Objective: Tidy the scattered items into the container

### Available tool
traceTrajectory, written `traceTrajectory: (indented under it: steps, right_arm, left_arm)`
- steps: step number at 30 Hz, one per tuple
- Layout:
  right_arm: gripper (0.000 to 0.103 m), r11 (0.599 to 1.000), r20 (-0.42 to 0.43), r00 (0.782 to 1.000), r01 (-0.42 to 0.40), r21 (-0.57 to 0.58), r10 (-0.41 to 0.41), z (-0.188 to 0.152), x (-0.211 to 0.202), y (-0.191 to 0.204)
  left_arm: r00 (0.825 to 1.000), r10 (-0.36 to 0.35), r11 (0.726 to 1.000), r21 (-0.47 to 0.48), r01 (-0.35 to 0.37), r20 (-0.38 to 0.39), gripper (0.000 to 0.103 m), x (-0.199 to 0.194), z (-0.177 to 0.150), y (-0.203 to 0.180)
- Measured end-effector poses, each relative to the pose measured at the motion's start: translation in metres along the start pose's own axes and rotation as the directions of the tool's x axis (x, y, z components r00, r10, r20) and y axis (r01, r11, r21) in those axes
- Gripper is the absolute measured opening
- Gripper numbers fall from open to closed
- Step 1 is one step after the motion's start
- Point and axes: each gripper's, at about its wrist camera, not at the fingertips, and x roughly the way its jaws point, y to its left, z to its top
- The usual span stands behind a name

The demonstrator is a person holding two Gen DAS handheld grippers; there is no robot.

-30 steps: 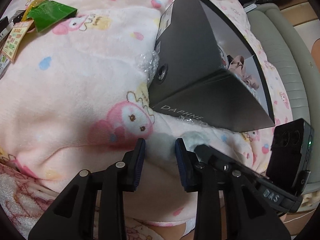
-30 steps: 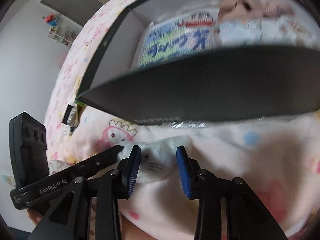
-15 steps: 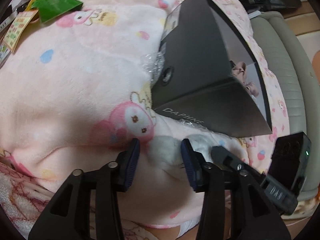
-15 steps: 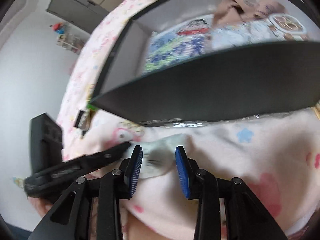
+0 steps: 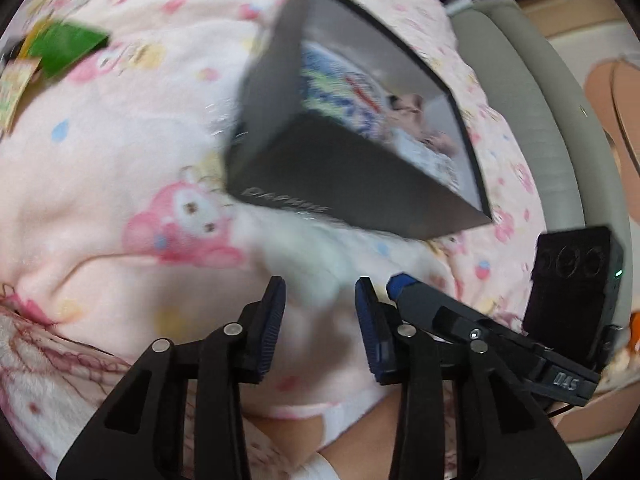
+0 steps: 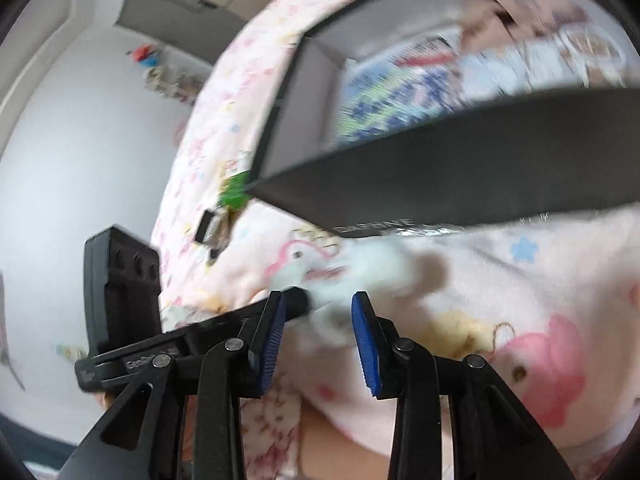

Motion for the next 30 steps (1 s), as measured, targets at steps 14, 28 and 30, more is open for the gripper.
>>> traceTrajectory:
  steps: [14,28,30]
  right_arm:
    - [0.03,0.982,-0.033,0.983,0.176,-0.068,-0.179,0.02,-0.006,-0.028]
    - [0.033,0.991,-0.079,0.988,0.132,0.015,-0.131,0.019,0.052,-0.059]
    - [0.031,0.994,-0.052,0.992,0.112,-0.011,-0.112,0.013,0.039,-0.052]
  left_arm:
    - [0.983,0.181,0.98,-0.075,-0.182,-0.018,0.042,0.025,0.021,0.026]
    - [0.991,0.123,0.992,-0.035,-0.125,-0.055,0.037,0.042,0.026,0.037]
    - [0.994,0.109,0.994,-0.001,-0.11,-0.014,0.036,0.029,0.02,0.027]
